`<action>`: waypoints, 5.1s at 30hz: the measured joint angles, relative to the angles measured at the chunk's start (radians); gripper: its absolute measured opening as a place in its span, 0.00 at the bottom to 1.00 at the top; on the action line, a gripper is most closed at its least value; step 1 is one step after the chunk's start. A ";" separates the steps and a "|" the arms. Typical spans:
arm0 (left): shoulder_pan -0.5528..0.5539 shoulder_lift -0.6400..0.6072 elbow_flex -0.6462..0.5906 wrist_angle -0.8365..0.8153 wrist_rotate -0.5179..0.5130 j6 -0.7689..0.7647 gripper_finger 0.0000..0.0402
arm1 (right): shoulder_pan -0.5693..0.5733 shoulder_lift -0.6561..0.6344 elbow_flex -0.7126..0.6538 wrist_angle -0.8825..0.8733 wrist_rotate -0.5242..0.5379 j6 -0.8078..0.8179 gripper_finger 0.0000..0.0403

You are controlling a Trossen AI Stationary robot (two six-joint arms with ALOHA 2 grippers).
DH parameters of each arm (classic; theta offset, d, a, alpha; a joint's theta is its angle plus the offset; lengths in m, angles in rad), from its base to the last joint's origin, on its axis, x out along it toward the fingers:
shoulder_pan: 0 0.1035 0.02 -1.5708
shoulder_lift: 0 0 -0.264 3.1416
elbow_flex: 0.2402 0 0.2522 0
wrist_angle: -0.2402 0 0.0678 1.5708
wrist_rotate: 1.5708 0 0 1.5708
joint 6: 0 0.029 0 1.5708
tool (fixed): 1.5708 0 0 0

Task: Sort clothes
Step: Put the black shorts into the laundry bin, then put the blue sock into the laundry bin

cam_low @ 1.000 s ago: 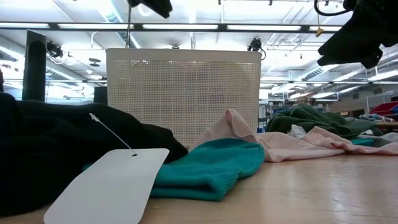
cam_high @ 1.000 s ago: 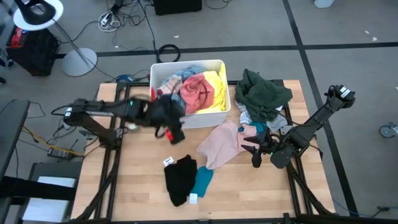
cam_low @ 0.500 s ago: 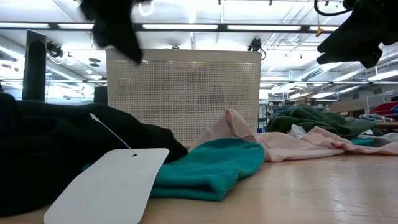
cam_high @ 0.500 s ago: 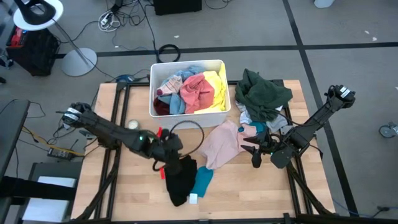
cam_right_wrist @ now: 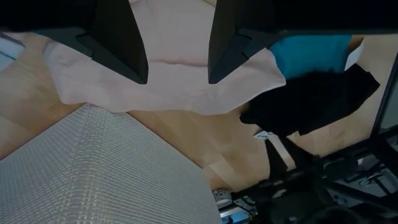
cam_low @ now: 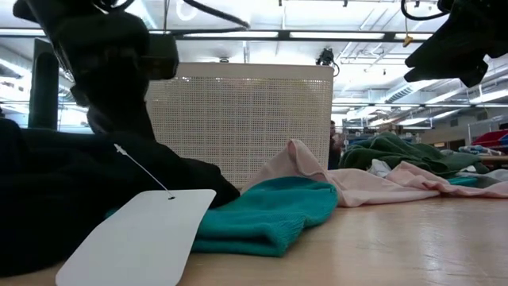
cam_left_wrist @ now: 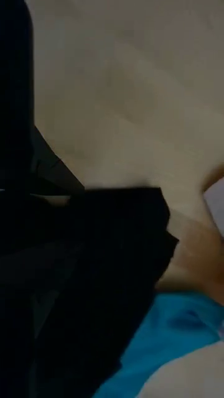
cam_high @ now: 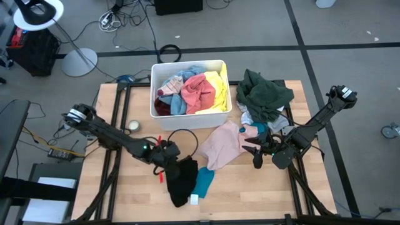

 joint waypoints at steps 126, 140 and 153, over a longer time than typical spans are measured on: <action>0.117 -0.009 0.395 -0.131 -0.071 0.437 0.30 | -0.039 0.001 0.000 0.000 -0.031 -0.021 0.40; 0.115 0.248 0.249 0.135 0.122 0.342 0.30 | -0.040 0.001 0.000 0.000 -0.030 -0.025 0.40; 0.105 0.527 0.556 -0.170 0.122 0.353 0.05 | -0.040 0.000 0.000 -0.001 -0.029 -0.033 0.40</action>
